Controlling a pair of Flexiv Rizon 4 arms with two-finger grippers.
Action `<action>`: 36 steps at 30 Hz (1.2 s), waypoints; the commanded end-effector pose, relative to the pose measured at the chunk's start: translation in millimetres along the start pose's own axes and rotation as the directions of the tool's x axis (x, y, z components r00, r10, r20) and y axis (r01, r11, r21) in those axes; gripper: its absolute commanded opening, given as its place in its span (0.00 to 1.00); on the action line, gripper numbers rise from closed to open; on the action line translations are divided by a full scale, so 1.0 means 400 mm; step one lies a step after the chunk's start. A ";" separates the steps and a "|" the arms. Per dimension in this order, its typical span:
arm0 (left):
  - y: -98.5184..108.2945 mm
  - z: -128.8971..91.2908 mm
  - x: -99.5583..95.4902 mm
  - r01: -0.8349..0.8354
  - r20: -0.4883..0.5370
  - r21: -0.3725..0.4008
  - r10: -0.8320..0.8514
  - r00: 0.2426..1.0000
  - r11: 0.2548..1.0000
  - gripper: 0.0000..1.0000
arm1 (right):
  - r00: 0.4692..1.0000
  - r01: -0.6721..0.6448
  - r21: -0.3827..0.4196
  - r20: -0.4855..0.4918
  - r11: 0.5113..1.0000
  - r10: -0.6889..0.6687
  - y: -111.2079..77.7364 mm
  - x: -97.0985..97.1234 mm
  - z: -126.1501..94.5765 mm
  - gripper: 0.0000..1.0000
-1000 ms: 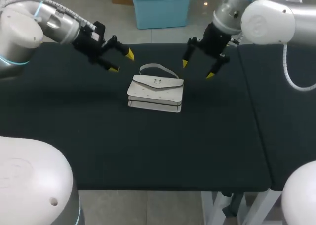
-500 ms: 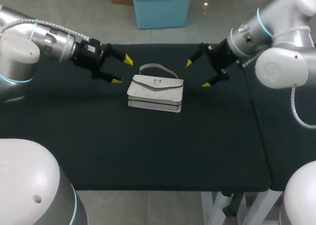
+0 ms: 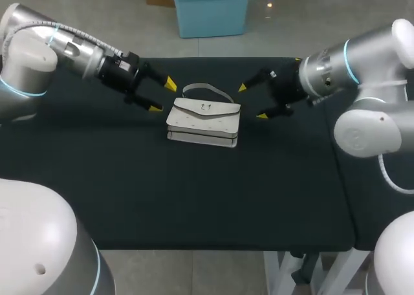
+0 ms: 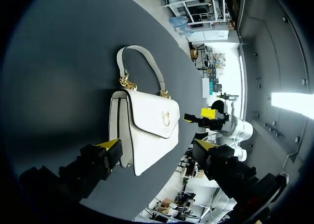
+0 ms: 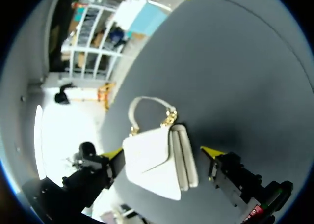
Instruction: Pick up the bag, open it, inspect its contents, close it, and place it on the opposite side
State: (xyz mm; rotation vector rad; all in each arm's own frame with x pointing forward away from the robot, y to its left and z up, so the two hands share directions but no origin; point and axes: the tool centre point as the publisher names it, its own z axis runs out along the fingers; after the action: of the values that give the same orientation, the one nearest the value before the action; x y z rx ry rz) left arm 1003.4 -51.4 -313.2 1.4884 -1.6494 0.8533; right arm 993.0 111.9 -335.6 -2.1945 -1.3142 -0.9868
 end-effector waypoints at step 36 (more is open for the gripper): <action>-0.041 0.085 -0.058 0.023 -0.117 -0.092 -0.034 0.993 0.995 0.51 | 0.996 0.085 0.482 -0.062 0.872 -0.063 -0.022 -0.014 0.098 0.89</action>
State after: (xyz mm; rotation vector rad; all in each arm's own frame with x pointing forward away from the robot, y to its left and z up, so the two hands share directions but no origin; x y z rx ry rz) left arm 1014.2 -70.3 -345.3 1.3807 -1.5657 0.8187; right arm 995.3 138.0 -364.9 -1.8250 -1.4365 -0.7241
